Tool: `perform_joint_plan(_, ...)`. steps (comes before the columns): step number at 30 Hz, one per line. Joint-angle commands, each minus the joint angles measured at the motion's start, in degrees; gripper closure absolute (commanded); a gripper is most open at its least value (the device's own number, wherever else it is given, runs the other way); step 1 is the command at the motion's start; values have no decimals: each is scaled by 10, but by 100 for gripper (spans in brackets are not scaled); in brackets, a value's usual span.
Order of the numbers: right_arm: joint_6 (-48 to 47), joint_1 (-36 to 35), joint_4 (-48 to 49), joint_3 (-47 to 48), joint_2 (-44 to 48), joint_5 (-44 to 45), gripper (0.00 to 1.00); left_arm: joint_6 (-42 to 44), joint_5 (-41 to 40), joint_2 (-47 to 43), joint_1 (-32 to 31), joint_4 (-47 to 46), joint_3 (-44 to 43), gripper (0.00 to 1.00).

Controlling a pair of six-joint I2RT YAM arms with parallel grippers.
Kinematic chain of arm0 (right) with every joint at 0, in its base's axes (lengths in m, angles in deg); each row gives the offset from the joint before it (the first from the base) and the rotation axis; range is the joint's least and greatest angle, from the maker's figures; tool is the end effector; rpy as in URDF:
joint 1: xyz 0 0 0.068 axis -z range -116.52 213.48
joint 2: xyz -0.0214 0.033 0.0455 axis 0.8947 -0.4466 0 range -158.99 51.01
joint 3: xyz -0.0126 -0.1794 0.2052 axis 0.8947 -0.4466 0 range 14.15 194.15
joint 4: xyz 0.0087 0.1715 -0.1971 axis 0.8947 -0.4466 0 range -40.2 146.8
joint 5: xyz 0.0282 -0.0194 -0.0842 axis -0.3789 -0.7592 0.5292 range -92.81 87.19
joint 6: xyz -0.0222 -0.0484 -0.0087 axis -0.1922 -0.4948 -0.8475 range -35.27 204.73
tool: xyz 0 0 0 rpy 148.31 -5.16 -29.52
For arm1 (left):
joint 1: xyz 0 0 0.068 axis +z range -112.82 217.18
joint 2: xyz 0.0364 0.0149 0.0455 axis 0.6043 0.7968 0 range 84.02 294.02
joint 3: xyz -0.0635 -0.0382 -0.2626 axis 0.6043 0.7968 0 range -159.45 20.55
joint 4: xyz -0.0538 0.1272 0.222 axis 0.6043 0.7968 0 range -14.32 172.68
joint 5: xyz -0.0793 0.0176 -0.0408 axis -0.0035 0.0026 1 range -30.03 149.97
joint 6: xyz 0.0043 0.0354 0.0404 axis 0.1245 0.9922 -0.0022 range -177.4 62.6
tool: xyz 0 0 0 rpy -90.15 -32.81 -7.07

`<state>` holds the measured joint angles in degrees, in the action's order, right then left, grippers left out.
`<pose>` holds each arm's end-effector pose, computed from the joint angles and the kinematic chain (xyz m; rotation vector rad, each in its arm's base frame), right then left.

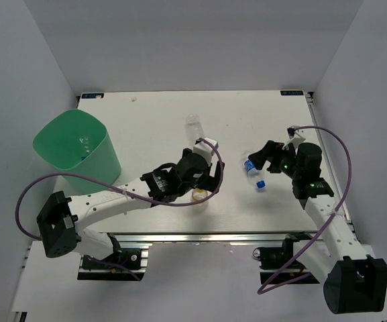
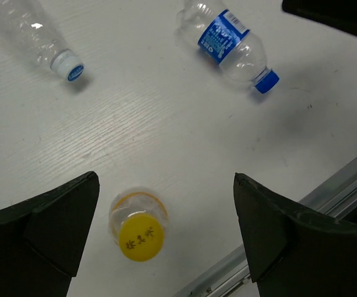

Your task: Put the plastic bottles in the bin

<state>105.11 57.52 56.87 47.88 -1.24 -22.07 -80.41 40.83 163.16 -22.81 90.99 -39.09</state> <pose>0.2093 0.0336 0.2673 0.0080 1.9233 0.6288 0.1650 -0.2622 0.2862 0.5070 2.1193 -0.4776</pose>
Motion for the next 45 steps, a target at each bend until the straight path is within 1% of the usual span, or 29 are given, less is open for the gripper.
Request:
perform_joint_plan(1, -8, 2, 5, 28, -4, 2, 11, -8, -80, 1, -27, 16, -36, 2)
perform_joint_plan(4, -9, 2, 4, 28, -3, 7, 11, -21, -83, 9, -36, 37, -36, 2)
perform_joint_plan(5, -9, 2, 4, 27, -2, 7, 11, -27, -103, 9, -40, 41, -34, 2)
perform_joint_plan(8, -8, 2, 7, 27, -2, 6, 11, -36, -126, 6, -45, 44, -20, 2)
perform_joint_plan(13, -10, 2, 5, 27, -3, 5, 11, -42, -122, 22, -45, 36, -10, 2)
perform_joint_plan(17, -15, 2, 3, 27, 0, 12, 11, -53, -118, 37, -46, 53, -4, 2)
perform_joint_plan(24, -15, 2, 5, 28, -6, 10, 11, -85, -151, 30, -45, 58, 28, 2)
perform_joint_plan(26, -14, 2, 4, 28, -7, 8, 11, -86, -149, 30, -45, 49, 31, 4)
perform_joint_plan(27, -15, 2, 3, 29, -8, 8, 11, -85, -144, 30, -46, 44, 34, 6)
perform_joint_plan(28, -16, 2, 2, 29, -8, 10, 11, -86, -136, 32, -45, 39, 35, 12)
perform_joint_plan(32, -17, 2, 0, 30, -7, 12, 11, -93, -129, 37, -45, 37, 42, 21)
perform_joint_plan(34, -17, 2, 0, 30, -7, 12, 11, -96, -129, 40, -46, 32, 45, 30)
perform_joint_plan(35, -17, 2, 0, 30, -8, 12, 11, -96, -123, 42, -46, 30, 45, 38)
perform_joint_plan(37, -16, 2, 0, 30, -9, 12, 11, -98, -119, 45, -46, 29, 42, 43)
perform_joint_plan(38, -17, 2, 0, 32, -10, 12, 11, -98, -120, 47, -46, 29, 41, 48)
perform_joint_plan(40, -17, 2, 0, 33, -11, 12, 11, -98, -126, 46, -46, 31, 37, 53)
perform_joint_plan(41, -17, 2, 0, 32, -11, 12, 11, -96, -128, 45, -46, 31, 35, 58)
perform_joint_plan(43, -17, 2, 0, 32, -12, 12, 11, -92, -132, 44, -46, 32, 29, 63)
perform_joint_plan(44, -17, 2, 0, 33, -12, 12, 11, -86, -138, 45, -46, 38, 24, 73)
perform_joint_plan(45, -17, 2, 0, 33, -12, 12, 11, -85, -146, 45, -46, 41, 18, 80)
